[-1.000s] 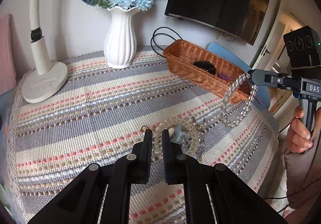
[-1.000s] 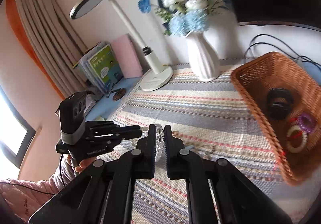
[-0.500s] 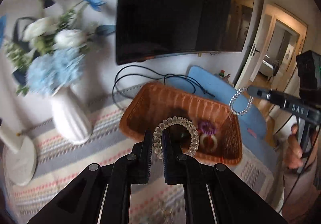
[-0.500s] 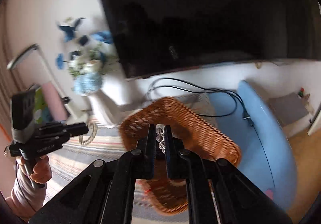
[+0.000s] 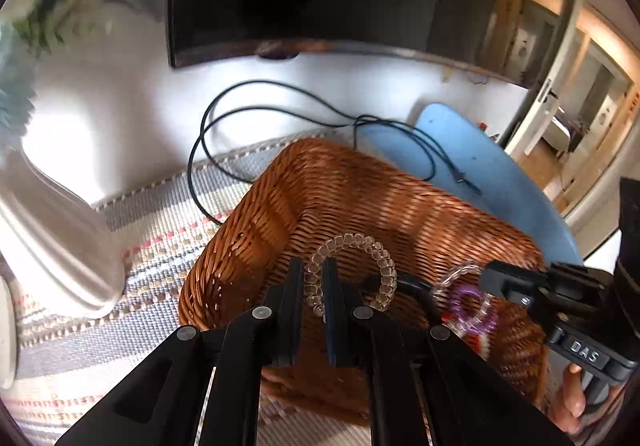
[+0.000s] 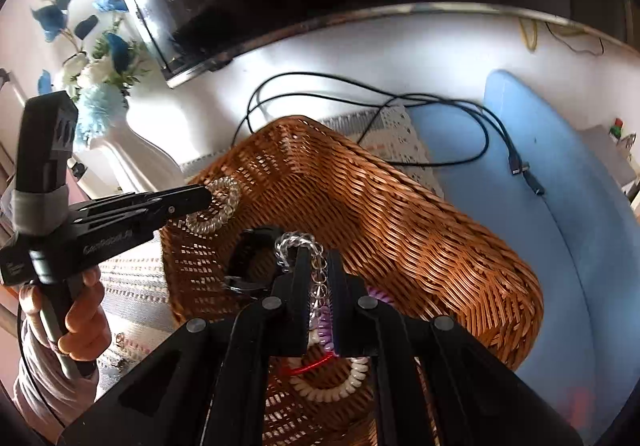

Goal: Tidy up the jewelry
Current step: 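Carry both bracelets into the wicker basket and open both tools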

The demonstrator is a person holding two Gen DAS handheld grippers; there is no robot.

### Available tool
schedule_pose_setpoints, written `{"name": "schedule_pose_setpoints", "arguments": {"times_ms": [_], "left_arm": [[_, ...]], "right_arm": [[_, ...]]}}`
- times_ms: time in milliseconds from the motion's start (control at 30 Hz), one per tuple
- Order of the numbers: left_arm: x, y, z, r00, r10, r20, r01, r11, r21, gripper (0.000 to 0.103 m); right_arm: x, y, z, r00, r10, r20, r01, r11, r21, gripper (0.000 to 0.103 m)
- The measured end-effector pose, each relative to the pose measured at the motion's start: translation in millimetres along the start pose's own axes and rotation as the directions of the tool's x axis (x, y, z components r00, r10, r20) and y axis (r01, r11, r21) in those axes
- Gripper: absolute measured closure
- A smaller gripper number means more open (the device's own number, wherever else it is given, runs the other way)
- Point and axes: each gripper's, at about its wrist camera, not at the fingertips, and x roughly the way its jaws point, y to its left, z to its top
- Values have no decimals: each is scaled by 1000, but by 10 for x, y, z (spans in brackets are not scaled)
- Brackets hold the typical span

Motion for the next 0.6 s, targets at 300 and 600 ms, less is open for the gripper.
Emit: {"name": "schedule_pose_setpoints", "arguments": {"times_ms": [300, 600], "left_arm": [[151, 75, 0, 999, 23, -36, -24, 1000, -19, 85], [-523, 231, -168, 999, 21, 40, -20, 999, -31, 67]], "right_arm": [[5, -2, 20, 999, -39, 8, 39, 999, -8, 88], [-517, 38, -45, 996, -6, 86, 4, 1000, 24, 70]]}}
